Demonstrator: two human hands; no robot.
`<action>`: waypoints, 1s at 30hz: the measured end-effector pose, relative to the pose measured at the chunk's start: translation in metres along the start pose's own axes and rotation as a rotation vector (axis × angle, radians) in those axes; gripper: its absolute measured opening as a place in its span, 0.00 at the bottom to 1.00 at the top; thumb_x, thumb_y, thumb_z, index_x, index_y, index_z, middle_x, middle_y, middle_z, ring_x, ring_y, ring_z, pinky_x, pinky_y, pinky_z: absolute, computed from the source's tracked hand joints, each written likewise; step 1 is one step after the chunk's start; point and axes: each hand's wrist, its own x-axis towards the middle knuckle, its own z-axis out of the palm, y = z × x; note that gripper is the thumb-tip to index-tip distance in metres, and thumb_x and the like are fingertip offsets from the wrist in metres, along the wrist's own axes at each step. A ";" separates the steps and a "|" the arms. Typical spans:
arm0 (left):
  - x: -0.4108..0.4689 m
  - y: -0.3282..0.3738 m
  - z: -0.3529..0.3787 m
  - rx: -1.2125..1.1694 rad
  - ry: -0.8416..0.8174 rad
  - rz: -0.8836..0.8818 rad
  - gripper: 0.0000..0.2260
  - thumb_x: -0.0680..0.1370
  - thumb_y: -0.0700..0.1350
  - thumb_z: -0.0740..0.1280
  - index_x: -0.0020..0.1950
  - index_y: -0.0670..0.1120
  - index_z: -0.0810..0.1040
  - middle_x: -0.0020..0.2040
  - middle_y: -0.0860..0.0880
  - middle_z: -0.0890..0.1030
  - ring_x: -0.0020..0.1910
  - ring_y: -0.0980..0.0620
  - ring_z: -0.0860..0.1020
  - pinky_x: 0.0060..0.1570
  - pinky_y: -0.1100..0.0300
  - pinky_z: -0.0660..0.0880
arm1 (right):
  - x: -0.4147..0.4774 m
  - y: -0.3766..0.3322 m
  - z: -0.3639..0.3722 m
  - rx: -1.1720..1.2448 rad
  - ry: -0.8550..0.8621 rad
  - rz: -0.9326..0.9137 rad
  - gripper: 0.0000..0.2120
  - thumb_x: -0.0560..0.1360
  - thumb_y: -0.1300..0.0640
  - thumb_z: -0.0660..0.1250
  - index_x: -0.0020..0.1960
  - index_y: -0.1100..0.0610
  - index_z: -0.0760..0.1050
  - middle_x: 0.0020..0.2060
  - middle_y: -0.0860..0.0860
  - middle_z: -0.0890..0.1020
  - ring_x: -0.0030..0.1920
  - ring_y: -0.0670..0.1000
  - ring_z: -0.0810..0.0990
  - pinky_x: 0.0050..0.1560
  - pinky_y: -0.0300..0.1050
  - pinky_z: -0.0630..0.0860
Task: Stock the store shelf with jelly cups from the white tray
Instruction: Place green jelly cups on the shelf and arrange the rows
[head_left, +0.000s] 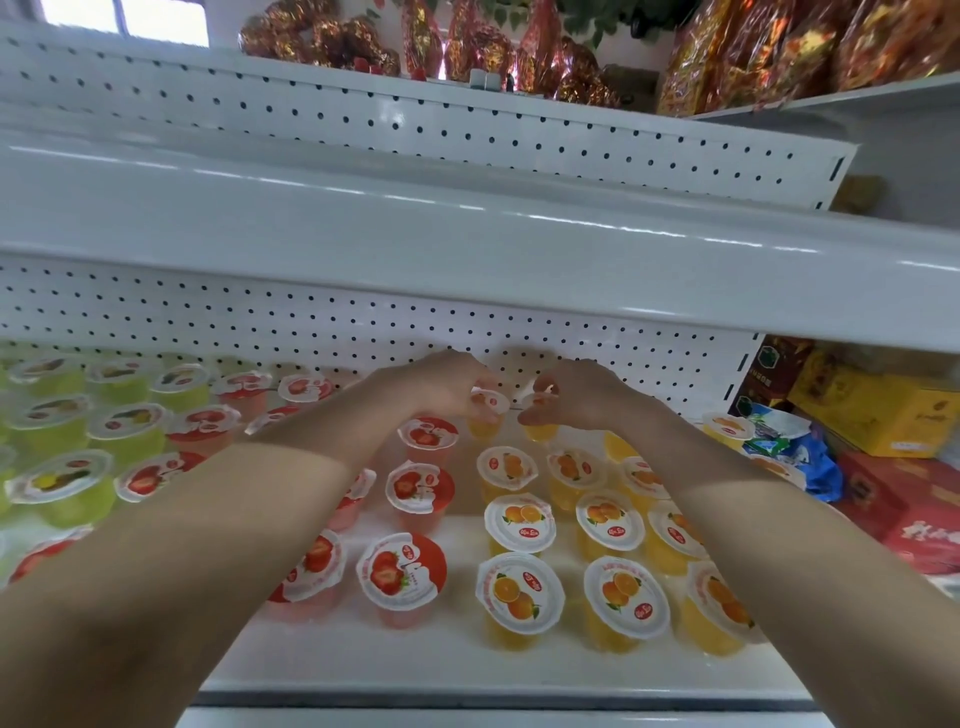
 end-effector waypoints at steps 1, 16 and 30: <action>-0.002 0.001 -0.001 0.020 -0.001 -0.002 0.27 0.75 0.60 0.68 0.70 0.51 0.72 0.64 0.49 0.77 0.60 0.49 0.75 0.55 0.56 0.70 | -0.001 0.000 0.000 0.001 0.002 0.000 0.32 0.70 0.35 0.70 0.68 0.51 0.73 0.62 0.50 0.79 0.63 0.55 0.75 0.62 0.53 0.72; -0.075 0.059 -0.022 -0.098 -0.063 0.155 0.18 0.72 0.62 0.70 0.57 0.54 0.82 0.53 0.60 0.81 0.52 0.59 0.77 0.55 0.61 0.73 | -0.073 -0.003 -0.033 0.028 -0.160 -0.075 0.20 0.66 0.32 0.73 0.50 0.44 0.80 0.44 0.39 0.78 0.45 0.41 0.76 0.45 0.43 0.73; -0.085 0.076 -0.007 0.075 0.033 0.063 0.18 0.74 0.60 0.68 0.61 0.54 0.79 0.60 0.54 0.79 0.55 0.52 0.76 0.49 0.59 0.71 | -0.090 -0.007 -0.025 -0.019 -0.125 -0.113 0.26 0.68 0.42 0.73 0.58 0.60 0.80 0.52 0.58 0.84 0.53 0.56 0.81 0.53 0.52 0.78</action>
